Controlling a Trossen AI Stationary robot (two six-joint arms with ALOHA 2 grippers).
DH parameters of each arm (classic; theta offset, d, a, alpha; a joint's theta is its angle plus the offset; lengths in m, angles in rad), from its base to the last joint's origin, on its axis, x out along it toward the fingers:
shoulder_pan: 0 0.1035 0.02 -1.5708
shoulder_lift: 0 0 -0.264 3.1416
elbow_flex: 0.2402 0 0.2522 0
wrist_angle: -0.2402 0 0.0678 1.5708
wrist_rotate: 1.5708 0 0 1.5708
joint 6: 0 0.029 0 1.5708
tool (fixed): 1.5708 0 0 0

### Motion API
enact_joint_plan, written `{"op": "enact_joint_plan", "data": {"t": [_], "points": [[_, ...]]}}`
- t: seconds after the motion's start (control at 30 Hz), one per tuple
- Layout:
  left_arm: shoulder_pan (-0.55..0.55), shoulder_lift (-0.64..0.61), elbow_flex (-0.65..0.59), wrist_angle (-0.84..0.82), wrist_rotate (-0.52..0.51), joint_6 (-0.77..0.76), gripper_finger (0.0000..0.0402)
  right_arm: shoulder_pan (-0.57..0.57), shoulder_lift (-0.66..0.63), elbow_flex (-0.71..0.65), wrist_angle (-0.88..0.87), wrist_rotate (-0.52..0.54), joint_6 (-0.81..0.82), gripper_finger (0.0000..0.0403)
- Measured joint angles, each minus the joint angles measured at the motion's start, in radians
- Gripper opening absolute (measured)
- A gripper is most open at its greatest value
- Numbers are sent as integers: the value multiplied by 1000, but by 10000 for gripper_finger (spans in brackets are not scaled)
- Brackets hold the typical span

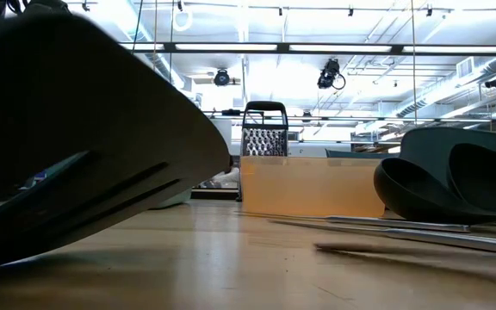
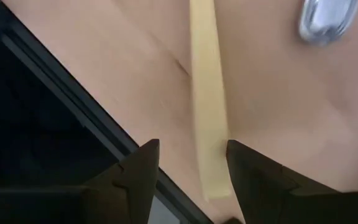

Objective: Pick & Place Kitchen Items
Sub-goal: Put the yellow knife into the orange bin

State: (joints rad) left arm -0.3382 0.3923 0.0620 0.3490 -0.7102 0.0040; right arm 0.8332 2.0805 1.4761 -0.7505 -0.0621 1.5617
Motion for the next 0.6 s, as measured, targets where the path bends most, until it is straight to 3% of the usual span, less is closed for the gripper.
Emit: {"op": "enact_joint_plan", "data": {"t": [0.23,0.6], "points": [[0,0,0,0,0,0,13,17,32,5,-17,-23,-11,187],[0,0,0,-1,0,5,15,19,64,5,-21,-22,-59,131]]}}
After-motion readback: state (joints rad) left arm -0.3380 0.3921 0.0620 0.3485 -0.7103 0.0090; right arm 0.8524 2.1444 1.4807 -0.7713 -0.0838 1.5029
